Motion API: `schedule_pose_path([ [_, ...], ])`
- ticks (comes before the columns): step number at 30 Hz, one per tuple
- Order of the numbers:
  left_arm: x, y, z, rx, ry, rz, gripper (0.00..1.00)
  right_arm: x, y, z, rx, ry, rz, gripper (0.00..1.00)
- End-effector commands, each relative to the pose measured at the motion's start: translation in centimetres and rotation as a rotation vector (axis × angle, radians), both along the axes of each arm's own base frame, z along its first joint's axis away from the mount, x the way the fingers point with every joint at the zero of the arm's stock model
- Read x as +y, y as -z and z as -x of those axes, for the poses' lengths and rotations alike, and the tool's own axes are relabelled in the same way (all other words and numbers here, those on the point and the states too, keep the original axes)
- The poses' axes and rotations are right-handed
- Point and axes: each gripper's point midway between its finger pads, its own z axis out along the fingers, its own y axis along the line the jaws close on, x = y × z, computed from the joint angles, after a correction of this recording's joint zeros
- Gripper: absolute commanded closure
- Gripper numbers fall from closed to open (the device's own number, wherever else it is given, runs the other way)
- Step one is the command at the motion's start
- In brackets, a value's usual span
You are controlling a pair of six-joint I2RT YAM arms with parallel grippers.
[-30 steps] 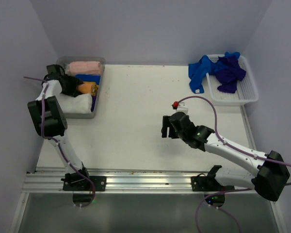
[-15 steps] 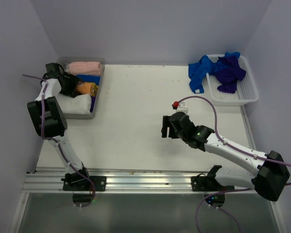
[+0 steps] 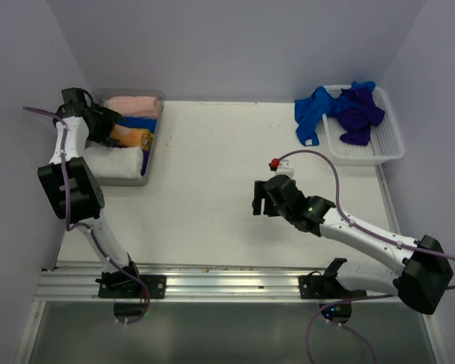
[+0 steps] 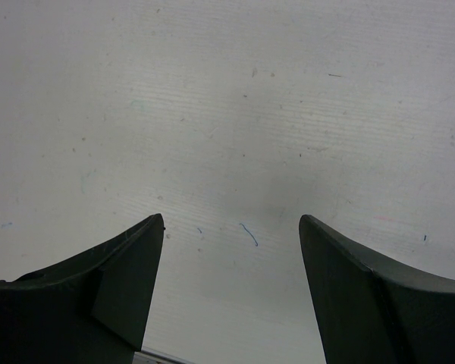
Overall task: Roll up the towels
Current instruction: Place the rolled towel into the container
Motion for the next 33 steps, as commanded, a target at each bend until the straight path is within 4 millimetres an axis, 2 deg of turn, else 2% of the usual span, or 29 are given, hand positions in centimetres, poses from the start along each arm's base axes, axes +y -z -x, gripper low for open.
schedule_pose_path([
  [1,0.7,-5.6,0.3,-0.104,-0.003,-0.059,0.27,0.8,-1.3,-0.7,-0.032,0.004,-0.038,0.24],
  [4,0.3,-7.5,0.2,-0.167,0.01,-0.066,0.27,0.8,-1.3,-0.7,-0.031,0.003,-0.039,0.24],
  [7,-0.6,-9.1,-0.9,-0.253,0.056,-0.076,0.28,0.9,-1.3,-0.7,-0.029,-0.003,-0.039,0.24],
  [8,-1.6,-9.7,-1.7,-0.286,0.083,-0.084,0.28,1.0,-1.3,-0.7,-0.029,-0.004,-0.04,0.24],
  [10,-2.6,-8.9,-2.8,-0.29,0.111,-0.073,0.28,1.3,-1.4,-0.9,-0.03,-0.007,-0.042,0.24],
  [11,-2.4,-9.1,-3.5,-0.304,0.107,-0.082,0.28,1.3,-1.4,-0.9,-0.028,-0.007,-0.041,0.24],
  [12,-2.1,-7.8,-4.1,-0.289,0.102,-0.086,0.29,1.3,-1.5,-0.9,-0.03,-0.008,-0.044,0.24],
  [14,-1.0,-6.7,-4.7,-0.251,0.08,-0.123,0.29,1.4,-1.5,-0.9,-0.03,-0.008,-0.047,0.24],
  [15,-0.4,-4.6,-4.9,-0.2,0.079,-0.144,0.29,1.3,-1.6,-0.9,-0.031,-0.005,-0.05,0.24],
  [16,-0.3,-3.7,-5.0,-0.179,0.085,-0.148,0.29,1.4,-1.7,-0.9,-0.029,-0.007,-0.051,0.24],
  [20,-0.4,1.4,-3.2,-0.049,0.1,-0.115,0.29,1.3,-1.8,-1.0,-0.032,0.001,-0.048,0.24],
  [23,-0.7,2.2,-2.4,-0.051,0.106,-0.105,0.29,1.2,-2.0,-1.1,-0.036,0.005,-0.044,0.24],
  [25,-0.6,1.7,-2.4,-0.06,0.116,-0.109,0.29,1.0,-2.3,-1.2,-0.042,0.014,-0.042,0.24],
  [28,-0.3,-0.7,-2.8,-0.091,0.13,-0.134,0.29,0.7,-3.5,-1.5,-0.074,0.029,-0.044,0.24],
  [29,-0.3,-2.6,-3.2,-0.131,0.134,-0.153,0.29,0.6,-3.8,-1.6,-0.081,0.035,-0.044,0.24],
  [33,-0.1,-7.8,-3.1,-0.229,0.145,-0.214,0.29,-0.9,-5.9,-2.2,-0.139,0.073,0.005,0.23],
])
